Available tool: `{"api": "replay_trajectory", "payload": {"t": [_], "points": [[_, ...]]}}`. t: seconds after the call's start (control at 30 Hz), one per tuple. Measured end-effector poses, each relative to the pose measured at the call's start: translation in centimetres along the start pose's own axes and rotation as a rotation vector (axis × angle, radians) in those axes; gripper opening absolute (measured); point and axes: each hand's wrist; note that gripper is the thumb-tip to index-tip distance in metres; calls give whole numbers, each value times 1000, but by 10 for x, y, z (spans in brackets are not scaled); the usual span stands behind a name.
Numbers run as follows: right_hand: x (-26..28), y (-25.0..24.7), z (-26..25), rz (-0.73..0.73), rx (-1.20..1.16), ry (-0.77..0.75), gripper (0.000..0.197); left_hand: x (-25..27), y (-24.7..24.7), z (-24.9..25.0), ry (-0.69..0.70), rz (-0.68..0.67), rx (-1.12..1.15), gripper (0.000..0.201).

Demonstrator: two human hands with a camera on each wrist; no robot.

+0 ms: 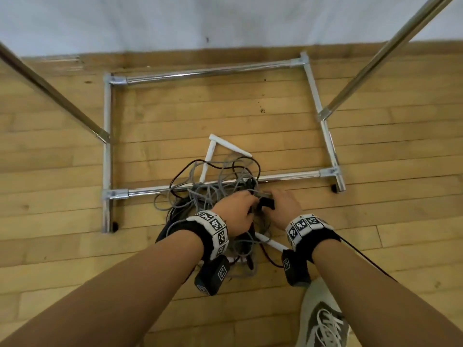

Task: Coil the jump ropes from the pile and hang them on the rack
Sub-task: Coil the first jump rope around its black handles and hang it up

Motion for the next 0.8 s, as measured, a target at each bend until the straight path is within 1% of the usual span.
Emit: {"api": "replay_trajectory", "payload": {"t": [0.07,0.1,0.23,0.33,0.4,0.5,0.57,0.63,0.67,0.73,0.77,0.8], "points": [[-10,8,2,37,-1,18,28,-7,7,-6,-3,90,-63,40],[-13,10,2,38,-2,25,24,-10,10,-7,-22,114,-97,42],[-10,7,10,11,-98,-60,19,-13,16,-10,-69,162,-209,50],[3,-13,13,24,-118,-156,23,-10,8,-7,-100,239,-223,45],[15,-32,8,38,-66,-230,25,-2,-4,-2,-78,302,-248,38],[34,-64,-4,84,-35,-316,22,16,-31,9,-32,331,-235,33],[50,-86,-13,117,-2,-386,19,33,-49,22,-18,356,-106,29],[69,-106,-25,145,36,-453,17,54,-68,39,-22,373,22,17],[79,-115,-31,157,42,-479,16,64,-77,48,-36,381,44,11],[100,-136,-41,176,17,-534,12,85,-98,66,-66,405,39,7],[109,-142,-44,194,-4,-556,12,96,-105,72,-66,423,25,9],[130,-155,-50,220,-5,-571,12,116,-116,86,-49,441,-29,13]]}}
Point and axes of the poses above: each hand's wrist, its own x-axis away from the middle knuckle, its own y-axis out of the palm, z = x × y, and after that the axes turned 4 degrees about y, right-handed
